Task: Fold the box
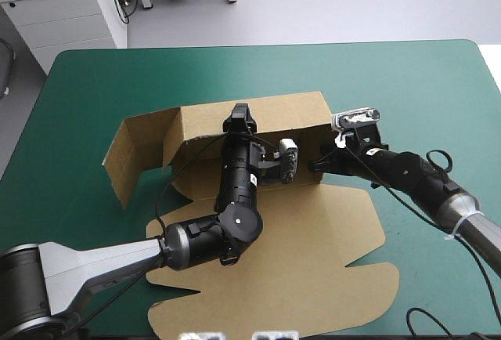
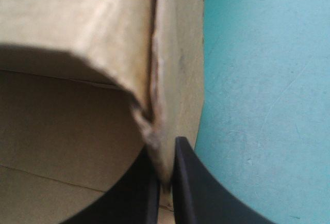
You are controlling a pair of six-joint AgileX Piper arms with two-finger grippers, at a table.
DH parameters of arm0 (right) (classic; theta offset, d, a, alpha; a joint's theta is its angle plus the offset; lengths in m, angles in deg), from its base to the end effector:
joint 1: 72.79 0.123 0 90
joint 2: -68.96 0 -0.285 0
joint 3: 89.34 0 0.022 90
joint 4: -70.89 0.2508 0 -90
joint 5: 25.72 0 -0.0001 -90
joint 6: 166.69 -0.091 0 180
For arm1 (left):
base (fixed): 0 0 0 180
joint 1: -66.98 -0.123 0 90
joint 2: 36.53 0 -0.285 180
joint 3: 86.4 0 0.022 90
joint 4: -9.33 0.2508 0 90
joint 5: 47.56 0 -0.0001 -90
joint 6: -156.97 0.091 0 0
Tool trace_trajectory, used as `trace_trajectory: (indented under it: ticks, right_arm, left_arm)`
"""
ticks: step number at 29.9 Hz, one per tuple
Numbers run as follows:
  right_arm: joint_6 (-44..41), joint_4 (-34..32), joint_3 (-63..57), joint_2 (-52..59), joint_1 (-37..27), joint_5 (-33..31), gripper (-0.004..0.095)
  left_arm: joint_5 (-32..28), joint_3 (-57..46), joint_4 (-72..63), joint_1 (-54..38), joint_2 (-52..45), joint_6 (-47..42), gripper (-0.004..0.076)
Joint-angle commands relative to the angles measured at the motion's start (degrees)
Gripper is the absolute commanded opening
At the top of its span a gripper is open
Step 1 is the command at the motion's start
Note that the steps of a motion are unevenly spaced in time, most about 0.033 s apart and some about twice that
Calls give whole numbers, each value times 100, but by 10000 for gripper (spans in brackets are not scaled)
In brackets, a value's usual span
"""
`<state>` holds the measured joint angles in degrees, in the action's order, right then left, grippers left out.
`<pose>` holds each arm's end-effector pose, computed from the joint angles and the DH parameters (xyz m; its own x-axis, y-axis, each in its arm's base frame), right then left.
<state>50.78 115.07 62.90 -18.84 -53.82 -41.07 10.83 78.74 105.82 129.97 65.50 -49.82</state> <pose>0.2749 0.1123 0.2659 -0.6078 -0.1062 -0.7870 -0.4013 0.8963 0.1889 0.2228 -0.2674 0.2942 0.0705 0.9975 -0.0084 0.1514 -0.0024 0.9885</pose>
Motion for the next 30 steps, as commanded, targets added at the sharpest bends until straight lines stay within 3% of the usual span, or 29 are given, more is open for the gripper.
trace_trajectory:
  ticks: [1,7,9,10,14,18,24,30]
  right_arm:
    - [-731,-631,304,-25,-4,96,-13]
    - [-1831,-1784,639,-122,-4,-184,-13]
    - [-2296,-2242,758,-134,-4,-396,-13]
    - [-2514,-2466,827,-134,-4,-516,-13]
    - [-3444,-3535,1101,-144,-4,-1057,-13]
    - [-3858,-4107,1280,-144,-4,-1444,-13]
    - [-4190,-4471,1440,-144,-4,-1776,-13]
    - [-4269,-4661,1440,-144,-4,-1926,-13]
  left_arm:
    - [211,137,843,175,-272,-51,424]
    - [232,137,843,499,-272,-51,421]
    - [272,137,843,582,-272,-51,372]
    - [272,137,843,598,-272,-51,326]
    - [421,137,843,610,-272,-27,-6]
    - [553,149,711,610,-328,170,8]
    - [-873,529,-1485,610,-916,1093,15]
    - [-1121,835,-3231,610,-1582,2124,15]
